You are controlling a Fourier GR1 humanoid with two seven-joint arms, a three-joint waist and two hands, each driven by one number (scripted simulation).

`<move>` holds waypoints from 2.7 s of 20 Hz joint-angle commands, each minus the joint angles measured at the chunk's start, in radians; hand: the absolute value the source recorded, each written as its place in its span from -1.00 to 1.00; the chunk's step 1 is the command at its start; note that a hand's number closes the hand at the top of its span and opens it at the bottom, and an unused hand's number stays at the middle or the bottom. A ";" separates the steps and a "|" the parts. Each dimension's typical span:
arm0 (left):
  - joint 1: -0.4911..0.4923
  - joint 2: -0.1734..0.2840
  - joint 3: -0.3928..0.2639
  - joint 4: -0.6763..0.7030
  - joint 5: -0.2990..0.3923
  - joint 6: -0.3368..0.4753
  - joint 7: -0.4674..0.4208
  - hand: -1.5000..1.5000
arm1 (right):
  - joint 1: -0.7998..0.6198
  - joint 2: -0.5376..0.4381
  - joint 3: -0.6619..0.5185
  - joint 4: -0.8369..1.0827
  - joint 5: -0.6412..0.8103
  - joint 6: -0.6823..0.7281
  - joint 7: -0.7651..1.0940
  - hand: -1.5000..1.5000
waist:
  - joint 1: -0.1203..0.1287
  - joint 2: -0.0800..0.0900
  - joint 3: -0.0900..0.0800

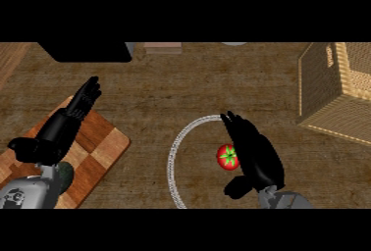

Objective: Pick the tomato from the placemat and place it in the basket

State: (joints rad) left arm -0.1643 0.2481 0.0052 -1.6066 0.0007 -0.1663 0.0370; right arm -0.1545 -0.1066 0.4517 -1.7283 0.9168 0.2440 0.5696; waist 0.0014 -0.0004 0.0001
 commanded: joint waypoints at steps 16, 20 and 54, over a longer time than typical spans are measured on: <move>0.045 -0.059 0.017 -0.010 -0.074 -0.031 -0.047 0.00 | -0.025 0.059 -0.101 0.205 0.018 0.051 -0.113 -1.00 | 0.001 0.000 0.000; -0.036 -0.074 0.028 0.077 -0.085 -0.012 -0.045 0.00 | 0.054 0.034 -0.009 0.218 0.075 0.047 -0.145 1.00 | -0.004 0.001 0.000; 0.004 -0.047 0.085 -0.006 -0.040 -0.074 -0.004 0.00 | 0.427 0.023 -0.186 -0.630 -0.245 -0.105 -0.303 1.00 | -0.022 -0.005 0.000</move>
State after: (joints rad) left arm -0.1517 0.1908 0.0776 -1.6057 -0.0572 -0.2260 0.0258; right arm 0.2371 -0.1179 0.3015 -2.1981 0.7641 0.1527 0.2606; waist -0.0215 -0.0066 0.0001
